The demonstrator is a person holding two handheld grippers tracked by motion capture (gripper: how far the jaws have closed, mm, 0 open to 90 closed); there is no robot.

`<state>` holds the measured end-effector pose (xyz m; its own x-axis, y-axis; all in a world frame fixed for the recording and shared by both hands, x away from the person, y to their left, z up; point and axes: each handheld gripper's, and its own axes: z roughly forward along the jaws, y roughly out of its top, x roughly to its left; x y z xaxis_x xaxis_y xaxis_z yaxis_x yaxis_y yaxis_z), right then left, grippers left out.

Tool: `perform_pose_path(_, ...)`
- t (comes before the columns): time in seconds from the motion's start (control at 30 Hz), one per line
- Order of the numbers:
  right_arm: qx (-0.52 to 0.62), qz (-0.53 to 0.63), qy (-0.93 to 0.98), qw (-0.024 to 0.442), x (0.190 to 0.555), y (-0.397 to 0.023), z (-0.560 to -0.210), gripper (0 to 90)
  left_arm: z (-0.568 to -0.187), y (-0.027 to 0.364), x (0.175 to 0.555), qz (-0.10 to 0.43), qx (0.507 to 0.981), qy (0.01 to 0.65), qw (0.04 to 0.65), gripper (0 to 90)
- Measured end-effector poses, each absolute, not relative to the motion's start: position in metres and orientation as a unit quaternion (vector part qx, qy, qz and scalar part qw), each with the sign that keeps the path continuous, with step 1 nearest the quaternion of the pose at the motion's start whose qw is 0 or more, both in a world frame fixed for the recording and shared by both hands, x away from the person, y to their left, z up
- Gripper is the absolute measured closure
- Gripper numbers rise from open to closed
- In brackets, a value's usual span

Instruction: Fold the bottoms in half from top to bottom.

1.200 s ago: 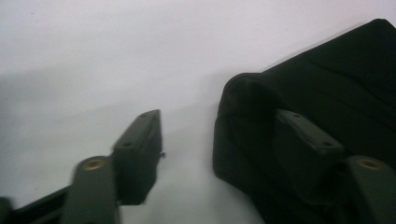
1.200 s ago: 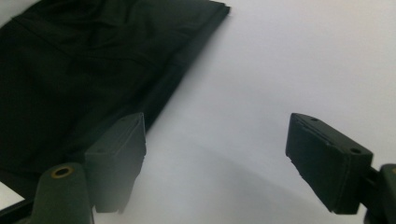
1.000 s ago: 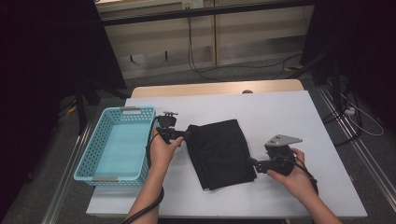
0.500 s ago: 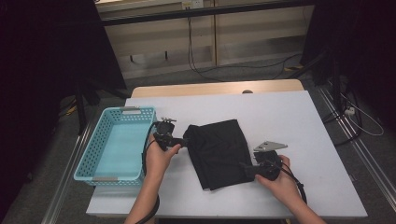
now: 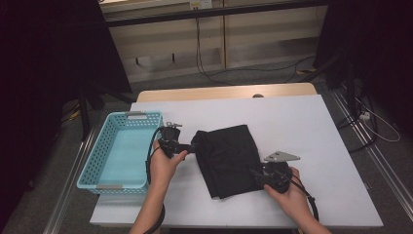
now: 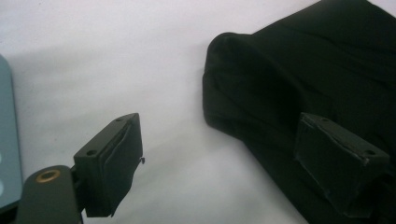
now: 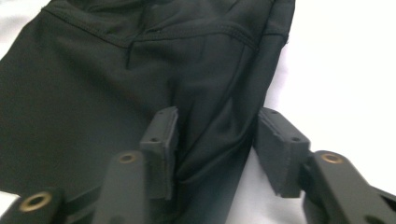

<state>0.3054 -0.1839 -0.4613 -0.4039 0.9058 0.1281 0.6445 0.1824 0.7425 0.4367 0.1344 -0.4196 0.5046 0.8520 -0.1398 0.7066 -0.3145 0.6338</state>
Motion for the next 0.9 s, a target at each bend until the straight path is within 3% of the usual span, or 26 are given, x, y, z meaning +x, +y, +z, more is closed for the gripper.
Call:
perform_pose_path(0.2, 0.513, 0.392, 0.747, 0.161, 0.308, -0.179, -0.462, 76.0, -0.421, 0.128, 0.434, 0.106, 0.808, 0.478, 0.329, 15.0)
perform_pose_path(0.6, 0.509, 0.422, 0.738, 0.136, 0.31, -0.181, -0.46, 80.5, -0.414, 0.117, 0.446, 0.101, 0.801, 0.483, 0.339, 12.4)
perform_pose_path(0.9, 0.499, 0.429, 0.741, 0.135, 0.306, -0.18, -0.457, 80.4, -0.436, 0.099, 0.47, 0.086, 0.797, 0.513, 0.307, 14.3)
